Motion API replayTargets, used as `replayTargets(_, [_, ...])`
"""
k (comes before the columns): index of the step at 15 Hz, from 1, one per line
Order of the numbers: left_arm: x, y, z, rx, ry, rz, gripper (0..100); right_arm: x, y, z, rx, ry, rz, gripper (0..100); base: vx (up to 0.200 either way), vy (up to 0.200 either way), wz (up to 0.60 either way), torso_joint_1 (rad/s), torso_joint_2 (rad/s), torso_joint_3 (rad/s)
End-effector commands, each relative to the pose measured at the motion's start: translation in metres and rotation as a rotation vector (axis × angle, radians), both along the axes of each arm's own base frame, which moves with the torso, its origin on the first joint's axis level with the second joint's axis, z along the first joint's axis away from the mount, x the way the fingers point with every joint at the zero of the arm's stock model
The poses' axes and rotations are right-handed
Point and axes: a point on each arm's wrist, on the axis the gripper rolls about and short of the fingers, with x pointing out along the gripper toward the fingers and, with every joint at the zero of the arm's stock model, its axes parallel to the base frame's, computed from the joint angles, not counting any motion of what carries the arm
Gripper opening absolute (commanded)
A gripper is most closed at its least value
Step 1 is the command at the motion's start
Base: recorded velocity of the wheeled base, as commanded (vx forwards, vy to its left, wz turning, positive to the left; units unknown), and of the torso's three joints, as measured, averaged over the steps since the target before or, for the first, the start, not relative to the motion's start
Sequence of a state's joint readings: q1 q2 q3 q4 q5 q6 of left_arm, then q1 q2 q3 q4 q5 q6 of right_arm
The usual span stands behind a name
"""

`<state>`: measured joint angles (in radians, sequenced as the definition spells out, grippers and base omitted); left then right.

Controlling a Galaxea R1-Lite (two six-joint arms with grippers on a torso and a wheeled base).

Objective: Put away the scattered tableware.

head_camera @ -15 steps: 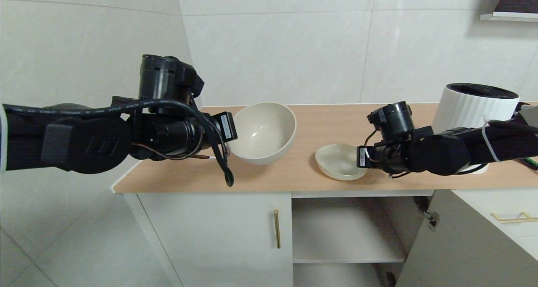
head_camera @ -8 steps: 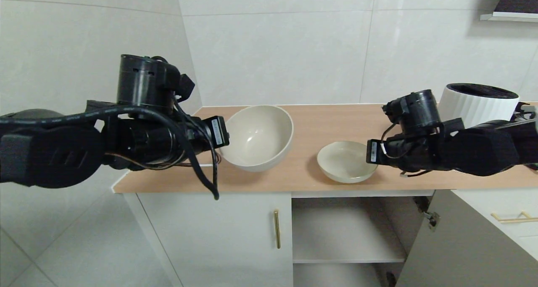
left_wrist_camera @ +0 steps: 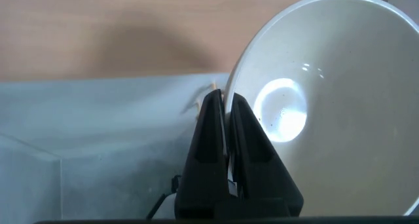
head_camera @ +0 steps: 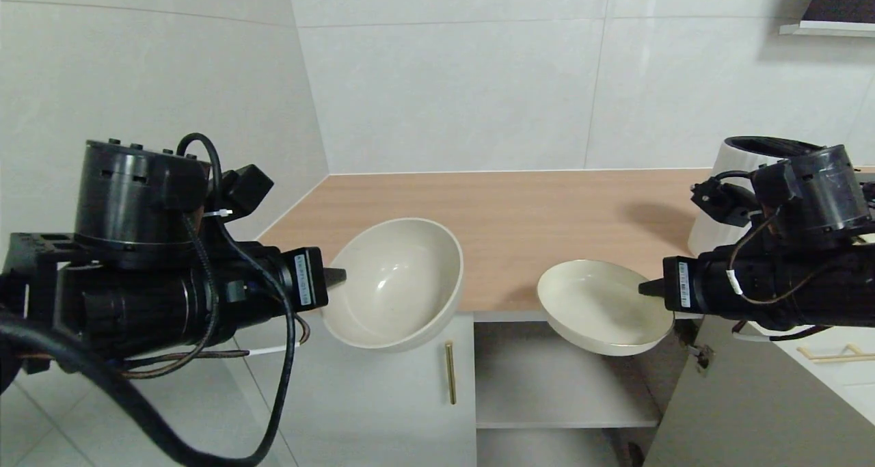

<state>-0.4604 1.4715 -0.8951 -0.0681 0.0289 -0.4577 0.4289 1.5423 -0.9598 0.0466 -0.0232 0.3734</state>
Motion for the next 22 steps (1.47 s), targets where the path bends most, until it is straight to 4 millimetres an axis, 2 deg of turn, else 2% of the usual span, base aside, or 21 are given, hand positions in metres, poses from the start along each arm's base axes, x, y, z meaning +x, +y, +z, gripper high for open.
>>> replayTargets(1, [-0.009, 0.004, 0.002, -0.006, -0.010, -0.001, 0, -0.009, -0.005, -0.003, -0.006, 0.007, -0.004, 0, -0.200, 0.000, 0.00, 0.002, 0.00, 0.007])
replayTargets(4, [-0.005, 0.002, -0.004, 0.007, 0.011, -0.003, 0, -0.004, -0.006, -0.008, -0.022, 0.020, -0.013, 0, -0.200, 0.000, 0.00, 0.005, 0.00, 0.004])
replayTargets(15, [0.003, -0.002, -0.019, 0.030, 0.063, -0.004, 0, 0.008, -0.001, -0.027, -0.063, 0.082, -0.009, 0, 0.000, 0.000, 0.00, 0.000, 0.00, 0.000])
replayTargets(22, [0.007, -0.004, -0.026, 0.045, 0.090, -0.004, 0, 0.013, 0.001, -0.038, -0.079, 0.115, -0.010, 0, 0.000, 0.000, 0.00, -0.159, 0.40, 0.228])
